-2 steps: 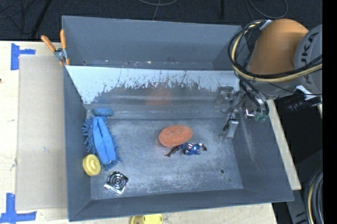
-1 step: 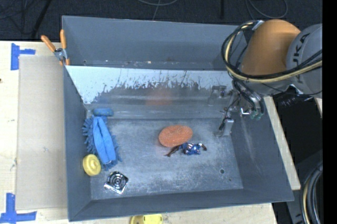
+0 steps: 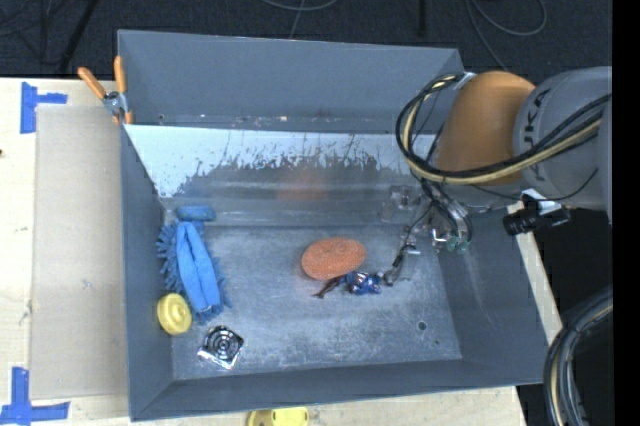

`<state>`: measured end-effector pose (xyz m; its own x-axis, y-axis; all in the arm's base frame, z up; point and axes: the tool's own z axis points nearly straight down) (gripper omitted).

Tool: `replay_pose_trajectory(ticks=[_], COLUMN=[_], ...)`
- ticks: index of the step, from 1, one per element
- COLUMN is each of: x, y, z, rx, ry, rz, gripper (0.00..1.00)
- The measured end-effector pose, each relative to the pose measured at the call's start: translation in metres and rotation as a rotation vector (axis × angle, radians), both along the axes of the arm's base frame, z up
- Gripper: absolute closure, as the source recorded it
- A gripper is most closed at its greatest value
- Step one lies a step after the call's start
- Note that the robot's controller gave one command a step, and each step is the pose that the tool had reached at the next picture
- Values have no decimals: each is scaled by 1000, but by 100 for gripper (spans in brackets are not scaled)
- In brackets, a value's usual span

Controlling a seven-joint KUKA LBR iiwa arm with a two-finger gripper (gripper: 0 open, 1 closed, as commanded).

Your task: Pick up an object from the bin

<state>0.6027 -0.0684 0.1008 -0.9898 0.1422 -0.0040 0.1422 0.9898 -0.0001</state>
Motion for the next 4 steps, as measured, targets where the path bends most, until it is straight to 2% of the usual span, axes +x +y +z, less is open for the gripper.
replay_pose_trajectory(ticks=[1,2,3,4], x=[-4,-3,3,-7], y=[36,42,26,50], z=[-21,-22,-26,-29], rx=[1,1,2,-1], ry=[7,6,2,5], rz=[-111,-110,-32,-42], gripper=[0,0,0,0])
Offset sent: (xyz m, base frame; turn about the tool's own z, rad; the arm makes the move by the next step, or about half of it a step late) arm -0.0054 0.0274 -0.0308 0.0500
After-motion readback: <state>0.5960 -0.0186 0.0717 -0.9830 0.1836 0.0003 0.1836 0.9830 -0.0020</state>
